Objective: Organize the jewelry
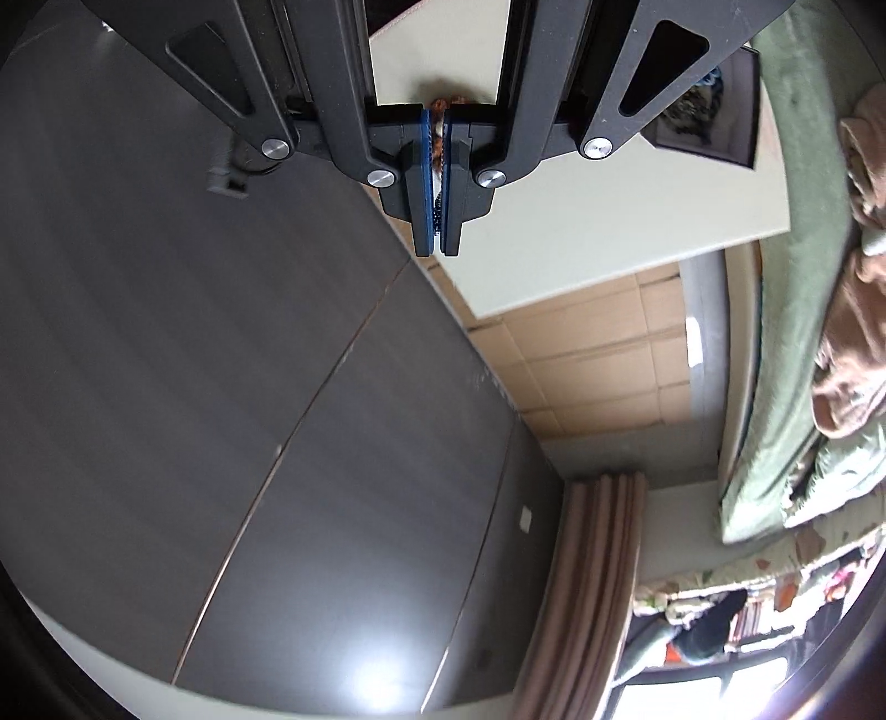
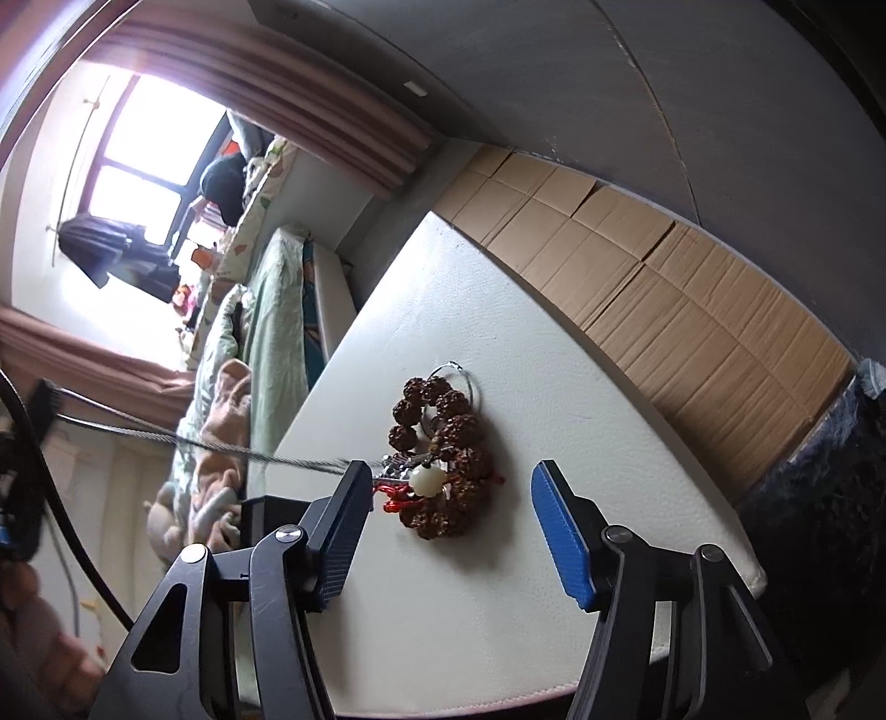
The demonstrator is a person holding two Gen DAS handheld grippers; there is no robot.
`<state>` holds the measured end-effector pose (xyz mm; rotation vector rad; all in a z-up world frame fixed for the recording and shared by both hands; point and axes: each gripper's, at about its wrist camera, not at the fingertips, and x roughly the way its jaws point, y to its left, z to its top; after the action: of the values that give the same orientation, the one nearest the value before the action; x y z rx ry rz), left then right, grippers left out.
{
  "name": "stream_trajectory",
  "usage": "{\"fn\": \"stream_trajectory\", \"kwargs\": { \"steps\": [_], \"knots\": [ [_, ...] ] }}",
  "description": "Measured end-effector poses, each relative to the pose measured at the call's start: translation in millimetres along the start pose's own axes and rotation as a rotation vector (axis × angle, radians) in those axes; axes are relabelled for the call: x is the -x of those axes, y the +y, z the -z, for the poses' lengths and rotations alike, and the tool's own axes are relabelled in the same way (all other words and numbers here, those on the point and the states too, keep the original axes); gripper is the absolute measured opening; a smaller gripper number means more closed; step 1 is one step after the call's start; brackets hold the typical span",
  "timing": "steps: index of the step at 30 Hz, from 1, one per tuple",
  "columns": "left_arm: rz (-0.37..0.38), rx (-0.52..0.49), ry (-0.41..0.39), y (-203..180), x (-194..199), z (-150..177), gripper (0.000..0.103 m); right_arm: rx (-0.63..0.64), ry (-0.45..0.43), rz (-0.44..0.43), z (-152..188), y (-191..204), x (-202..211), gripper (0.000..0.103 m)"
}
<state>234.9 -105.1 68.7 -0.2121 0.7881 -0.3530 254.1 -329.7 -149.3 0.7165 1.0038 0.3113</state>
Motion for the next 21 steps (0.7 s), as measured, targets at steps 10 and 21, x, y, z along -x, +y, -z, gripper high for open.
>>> {"fn": "stream_trajectory", "kwargs": {
  "steps": [10, 21],
  "knots": [
    [-0.007, -0.003, -0.134, 5.9, 65.0, -30.1, 0.001, 0.057, 0.085, 0.075, -0.2, 19.9, -26.7, 0.050],
    [-0.024, -0.014, -0.259, 14.1, 121.0, -51.5, 0.001, 0.089, 0.110, 0.143, -16.7, 30.6, -35.6, 0.048]
  ]
}}
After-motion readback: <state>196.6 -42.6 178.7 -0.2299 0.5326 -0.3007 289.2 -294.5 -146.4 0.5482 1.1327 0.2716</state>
